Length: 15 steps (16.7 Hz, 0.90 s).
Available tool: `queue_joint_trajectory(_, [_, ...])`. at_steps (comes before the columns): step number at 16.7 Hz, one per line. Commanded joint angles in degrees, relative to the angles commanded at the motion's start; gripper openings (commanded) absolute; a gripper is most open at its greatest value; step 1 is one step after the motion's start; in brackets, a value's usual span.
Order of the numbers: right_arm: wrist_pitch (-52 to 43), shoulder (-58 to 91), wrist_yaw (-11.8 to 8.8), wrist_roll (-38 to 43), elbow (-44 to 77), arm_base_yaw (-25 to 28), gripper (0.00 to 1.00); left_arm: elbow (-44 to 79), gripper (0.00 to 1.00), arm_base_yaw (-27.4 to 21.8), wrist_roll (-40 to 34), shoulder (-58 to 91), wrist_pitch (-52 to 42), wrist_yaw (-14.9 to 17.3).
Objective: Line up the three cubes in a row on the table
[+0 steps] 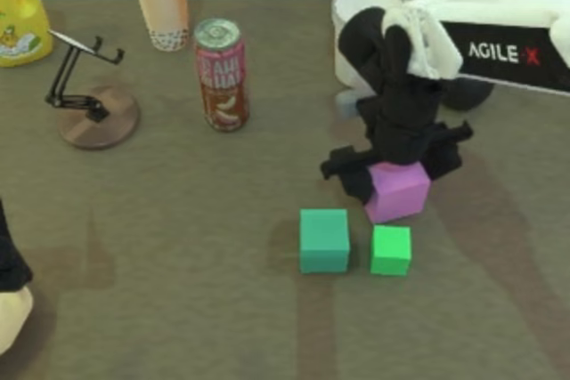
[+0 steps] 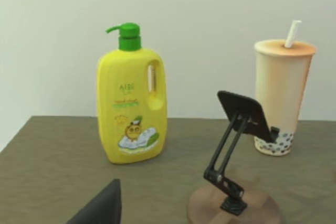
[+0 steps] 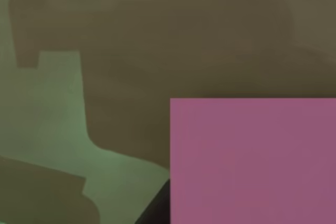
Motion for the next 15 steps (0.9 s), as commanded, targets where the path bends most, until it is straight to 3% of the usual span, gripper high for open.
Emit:
queue_joint_trajectory(5, [-9.80, -3.37, -0.04, -0.02, 5.88, 0.28, 0.00, 0.00, 1.00, 0.00, 0.00, 0.00, 0.00, 0.00])
queue_joint_trajectory(11, [-10.66, -3.70, -0.06, 0.14, 6.56, 0.05, 0.00, 0.00, 1.00, 0.00, 0.00, 0.00, 0.00, 0.00])
queue_joint_trajectory(15, [-14.55, 0.44, 0.03, 4.98, 12.90, 3.04, 0.00, 0.00, 1.00, 0.00, 0.00, 0.00, 0.00, 0.00])
